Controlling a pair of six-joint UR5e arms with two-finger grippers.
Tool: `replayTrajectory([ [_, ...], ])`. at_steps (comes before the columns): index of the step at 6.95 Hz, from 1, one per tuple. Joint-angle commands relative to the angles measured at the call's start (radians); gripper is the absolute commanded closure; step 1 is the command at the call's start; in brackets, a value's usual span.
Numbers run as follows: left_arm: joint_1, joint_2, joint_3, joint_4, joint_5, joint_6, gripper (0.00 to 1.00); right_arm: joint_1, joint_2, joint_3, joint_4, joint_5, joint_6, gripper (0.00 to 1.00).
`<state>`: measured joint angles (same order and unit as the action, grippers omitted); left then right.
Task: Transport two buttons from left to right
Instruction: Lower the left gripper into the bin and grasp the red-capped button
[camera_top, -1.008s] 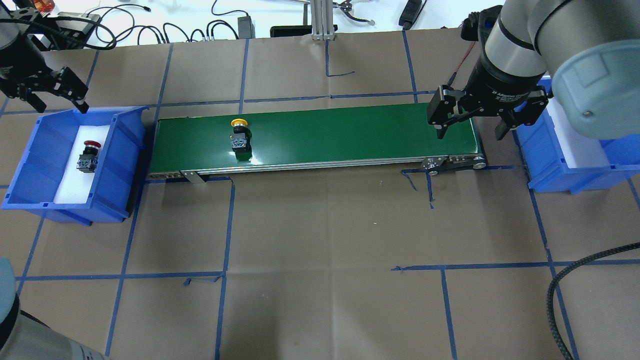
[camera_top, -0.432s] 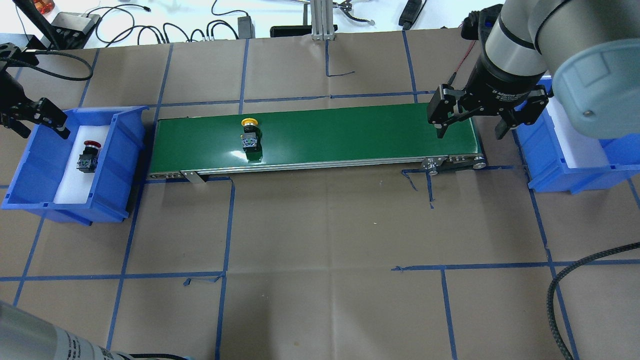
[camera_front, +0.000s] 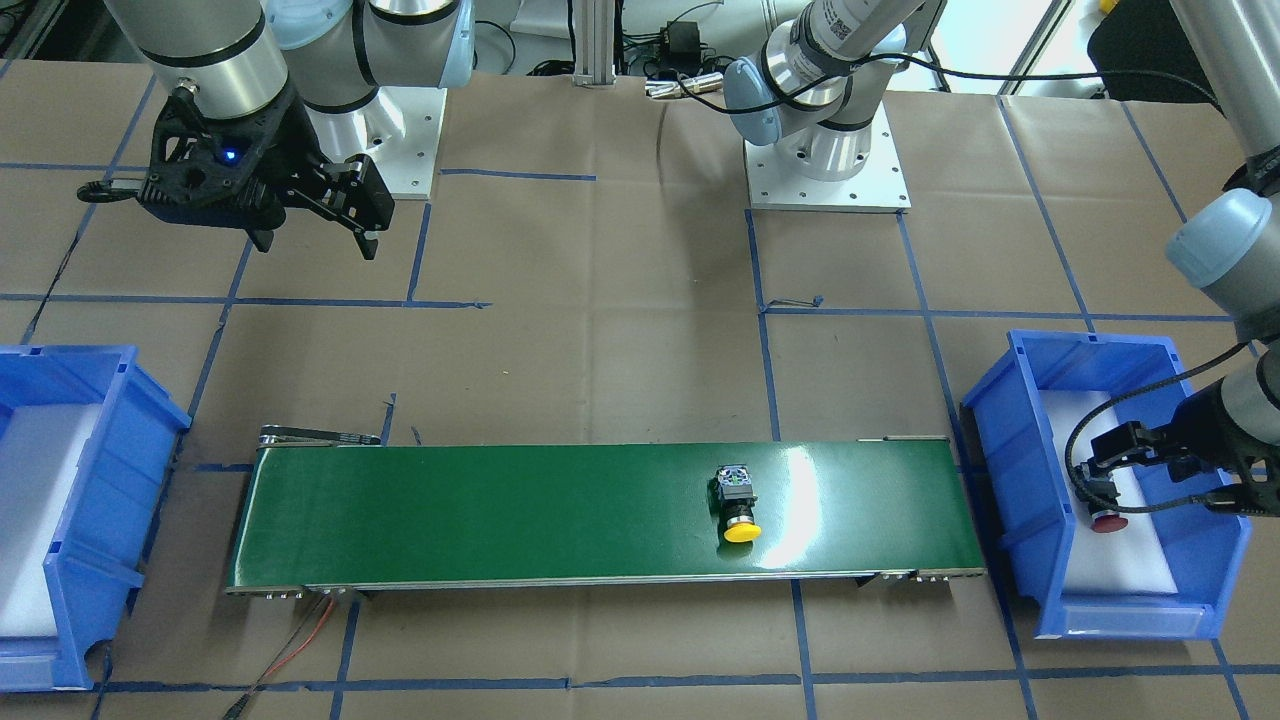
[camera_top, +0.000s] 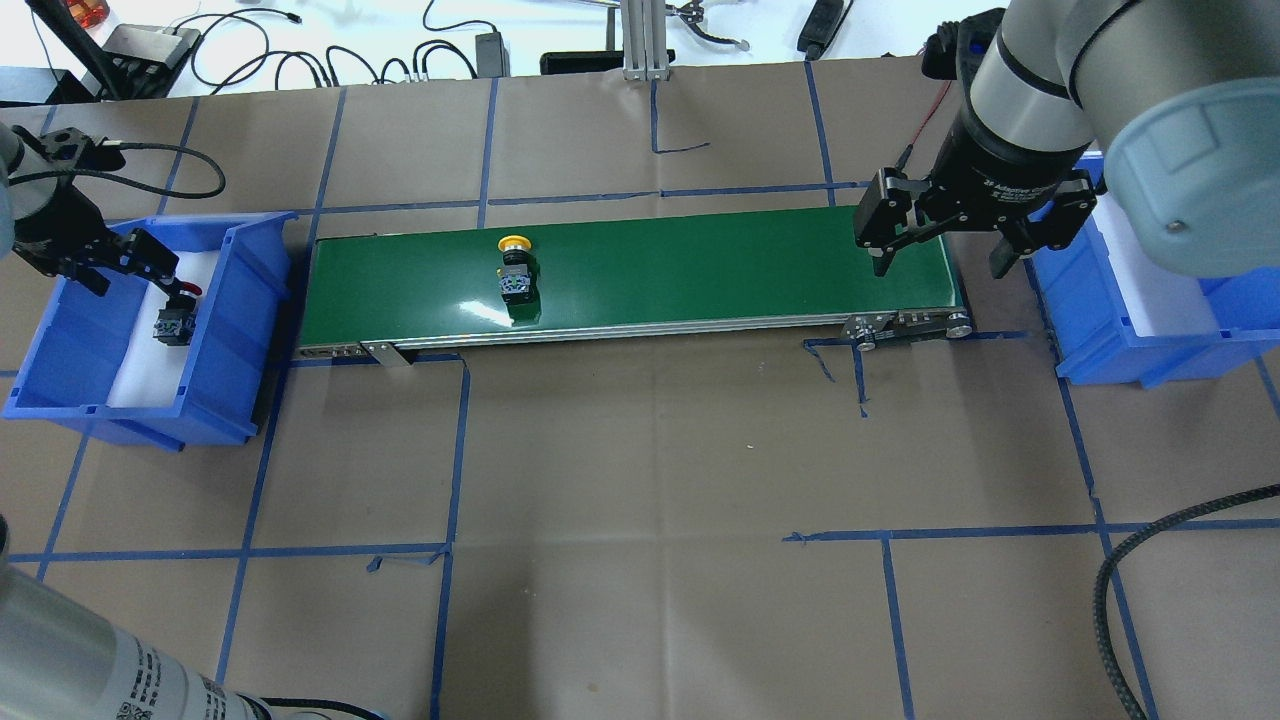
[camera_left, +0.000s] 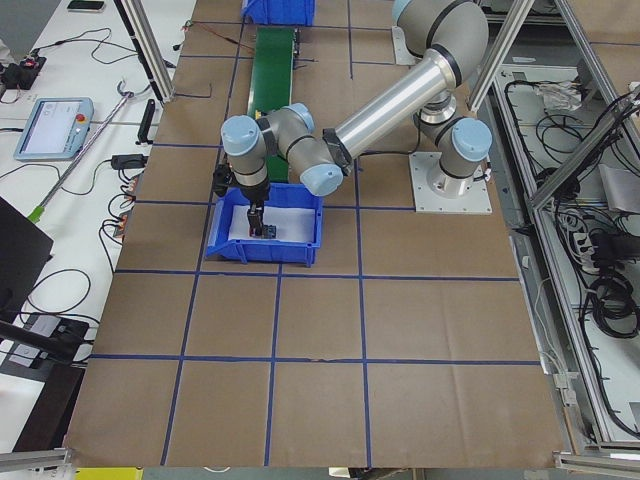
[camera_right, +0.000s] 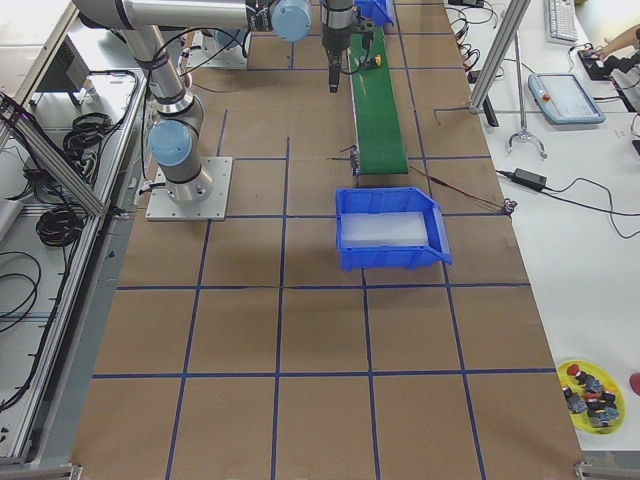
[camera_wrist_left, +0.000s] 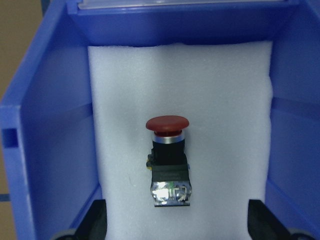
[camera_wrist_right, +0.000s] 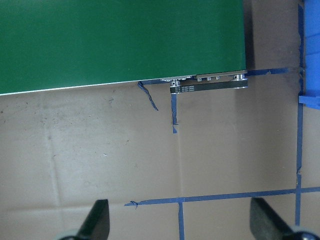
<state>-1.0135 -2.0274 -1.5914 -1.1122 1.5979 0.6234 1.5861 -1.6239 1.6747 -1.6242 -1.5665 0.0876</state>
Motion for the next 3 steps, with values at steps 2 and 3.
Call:
replayTrajectory([
  [2,-0.002,-0.028,-0.074,0.096,-0.009,-0.004,0.00,0.000,-0.001,0.003,0.000,0.000,0.000,0.00],
  [3,-0.002,-0.031,-0.090,0.115,-0.009,-0.002,0.00,0.000,0.001,0.005,-0.002,0.000,0.000,0.00],
])
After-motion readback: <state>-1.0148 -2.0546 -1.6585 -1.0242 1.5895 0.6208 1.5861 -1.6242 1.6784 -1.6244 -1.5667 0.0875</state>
